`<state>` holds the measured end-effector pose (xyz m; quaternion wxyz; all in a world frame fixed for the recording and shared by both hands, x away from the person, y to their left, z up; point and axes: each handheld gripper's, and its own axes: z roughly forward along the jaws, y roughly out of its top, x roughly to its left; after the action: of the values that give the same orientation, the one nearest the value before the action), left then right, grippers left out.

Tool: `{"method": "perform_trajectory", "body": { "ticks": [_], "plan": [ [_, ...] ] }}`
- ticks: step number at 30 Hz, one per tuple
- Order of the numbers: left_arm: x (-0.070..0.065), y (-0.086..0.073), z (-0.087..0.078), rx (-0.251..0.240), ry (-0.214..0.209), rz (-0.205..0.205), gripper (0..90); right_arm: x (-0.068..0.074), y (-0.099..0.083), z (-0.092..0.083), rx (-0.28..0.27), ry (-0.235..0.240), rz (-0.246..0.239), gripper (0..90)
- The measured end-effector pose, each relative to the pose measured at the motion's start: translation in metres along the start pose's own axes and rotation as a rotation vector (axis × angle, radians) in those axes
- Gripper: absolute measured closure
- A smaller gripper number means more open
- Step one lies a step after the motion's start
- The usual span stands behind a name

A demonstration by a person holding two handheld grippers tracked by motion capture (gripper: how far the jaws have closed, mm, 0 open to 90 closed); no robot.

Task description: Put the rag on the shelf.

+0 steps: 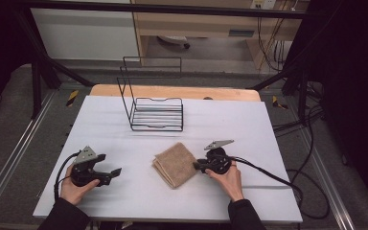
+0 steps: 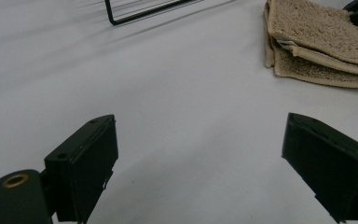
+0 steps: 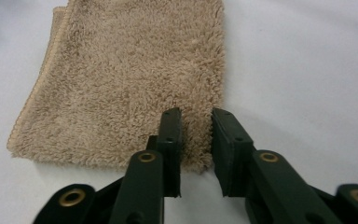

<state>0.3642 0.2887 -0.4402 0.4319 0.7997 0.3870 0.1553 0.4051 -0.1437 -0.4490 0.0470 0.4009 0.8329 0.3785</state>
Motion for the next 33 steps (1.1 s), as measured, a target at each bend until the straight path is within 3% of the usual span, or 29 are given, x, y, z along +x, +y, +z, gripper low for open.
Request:
{"method": "perform_trajectory", "body": {
  "ticks": [6,16,20,24,27,33],
  "plan": [
    [-0.002,0.001,0.000,0.001,-0.001,-0.001,10.4,0.006,-0.002,-0.005,0.000,-0.016,0.056,84.4],
    [-0.010,0.006,0.004,0.001,-0.003,-0.026,9.1,0.031,-0.023,-0.027,0.001,-0.030,0.151,84.8],
    [-0.016,0.009,0.008,0.010,-0.010,-0.028,7.0,0.031,-0.034,-0.029,-0.015,-0.031,0.171,83.4],
    [-0.023,0.015,0.011,0.011,-0.009,-0.034,5.9,0.030,-0.039,-0.028,-0.031,-0.037,0.149,81.2],
    [-0.029,0.020,0.014,0.005,-0.019,-0.036,5.9,0.029,-0.040,-0.031,-0.042,-0.042,0.112,74.3],
    [-0.041,0.032,0.024,0.015,-0.030,-0.028,5.9,0.018,-0.038,-0.046,-0.136,-0.037,0.045,49.1]
  ]
}}
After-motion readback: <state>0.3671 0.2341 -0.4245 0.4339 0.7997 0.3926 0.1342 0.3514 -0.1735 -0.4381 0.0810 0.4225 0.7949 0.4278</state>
